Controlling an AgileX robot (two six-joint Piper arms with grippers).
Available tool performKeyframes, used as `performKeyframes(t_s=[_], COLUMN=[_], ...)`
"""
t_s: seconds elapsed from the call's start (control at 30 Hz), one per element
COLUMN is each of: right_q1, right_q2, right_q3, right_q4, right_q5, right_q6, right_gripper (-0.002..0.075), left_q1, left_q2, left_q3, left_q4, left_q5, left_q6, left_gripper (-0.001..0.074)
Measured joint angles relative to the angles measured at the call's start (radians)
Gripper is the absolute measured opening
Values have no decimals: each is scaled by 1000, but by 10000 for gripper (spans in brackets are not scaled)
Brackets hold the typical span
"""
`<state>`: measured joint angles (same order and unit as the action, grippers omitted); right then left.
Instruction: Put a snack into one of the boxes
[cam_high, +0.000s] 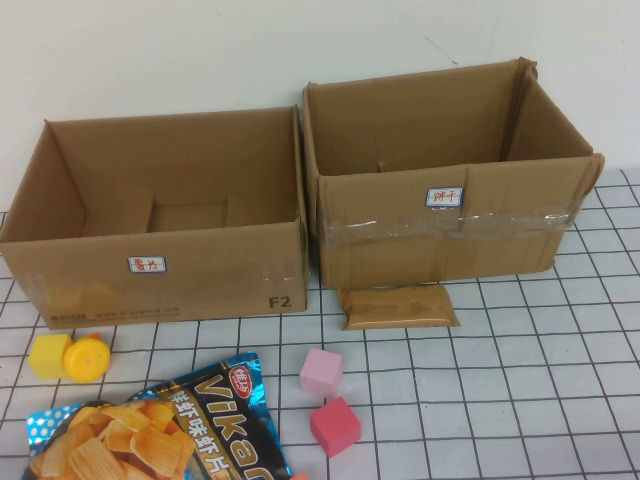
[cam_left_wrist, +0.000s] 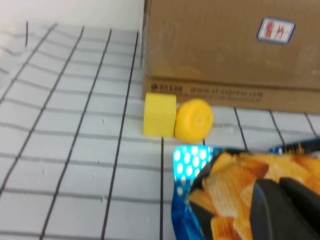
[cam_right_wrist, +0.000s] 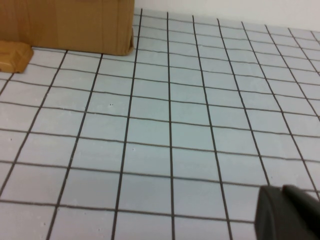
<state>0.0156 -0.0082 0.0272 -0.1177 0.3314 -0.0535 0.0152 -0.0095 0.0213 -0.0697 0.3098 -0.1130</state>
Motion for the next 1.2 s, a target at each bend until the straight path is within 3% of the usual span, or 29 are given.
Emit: performKeyframes(t_s=[0.23,0.6,0.83,0.97,1.2], right_q1=[0,0,0,0,0], right_q2=[0,0,0,0,27], right_q3=[1,1,1,-54,-300], right_q4=[0,10,118,141,143], right_q5=[-170,-728,-822,-741,-399], right_q6=[0,0,4,-12,-127], right_gripper=[-1,-1,-1,-1,-1], left_q1=[0,0,0,0,0], left_q2=[0,0,0,0,60], left_q3=[4,4,4,-59,-398], left_q4=[2,6,-1,-4,1], left_q5=[-171,-512,-720,-641,-150], left_q6=[4,4,4,4,6], left_gripper=[-1,-1,-1,-1,-1])
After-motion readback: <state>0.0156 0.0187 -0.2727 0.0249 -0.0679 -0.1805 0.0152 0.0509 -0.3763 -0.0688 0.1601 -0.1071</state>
